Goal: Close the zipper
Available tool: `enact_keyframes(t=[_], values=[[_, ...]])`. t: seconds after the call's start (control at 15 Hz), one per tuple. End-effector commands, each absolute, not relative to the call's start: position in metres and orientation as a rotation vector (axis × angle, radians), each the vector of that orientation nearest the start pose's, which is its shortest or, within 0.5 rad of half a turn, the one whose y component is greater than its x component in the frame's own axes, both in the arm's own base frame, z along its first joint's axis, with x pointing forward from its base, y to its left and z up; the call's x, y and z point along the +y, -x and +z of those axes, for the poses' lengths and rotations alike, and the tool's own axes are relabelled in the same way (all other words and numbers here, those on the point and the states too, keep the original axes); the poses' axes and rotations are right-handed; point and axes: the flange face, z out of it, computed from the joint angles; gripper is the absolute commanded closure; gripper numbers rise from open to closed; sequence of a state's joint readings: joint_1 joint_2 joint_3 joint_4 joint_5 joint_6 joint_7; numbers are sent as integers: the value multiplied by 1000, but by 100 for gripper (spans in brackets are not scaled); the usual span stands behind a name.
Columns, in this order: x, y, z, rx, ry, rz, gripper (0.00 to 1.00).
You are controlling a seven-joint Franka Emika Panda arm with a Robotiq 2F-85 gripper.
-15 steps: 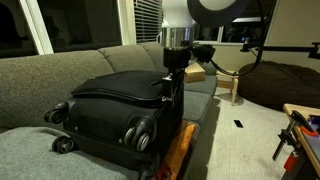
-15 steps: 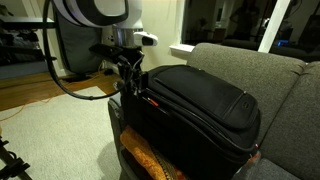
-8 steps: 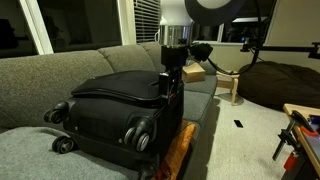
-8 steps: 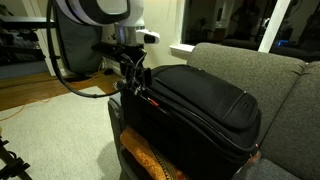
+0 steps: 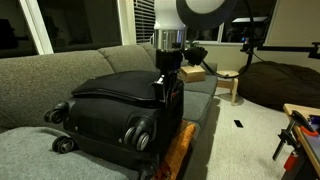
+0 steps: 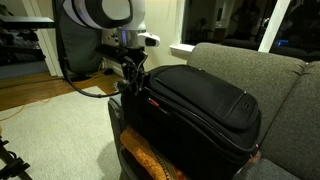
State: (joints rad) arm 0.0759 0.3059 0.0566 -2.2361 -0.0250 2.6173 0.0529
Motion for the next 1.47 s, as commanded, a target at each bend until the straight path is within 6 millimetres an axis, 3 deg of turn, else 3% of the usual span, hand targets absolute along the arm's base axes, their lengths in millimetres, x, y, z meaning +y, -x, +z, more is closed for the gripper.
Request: enact_keyframes(t=[0.0,0.13,0.47,1.27,1.4], values=[[69,-553,243,-140,3114,-128,87],[67,-549,245,-134,3112,-132,95],[59,-547,246,-109,3108,-134,91],[3,-558,242,-20,3123,-109,92],[-6,-560,239,-1,3137,-99,100]])
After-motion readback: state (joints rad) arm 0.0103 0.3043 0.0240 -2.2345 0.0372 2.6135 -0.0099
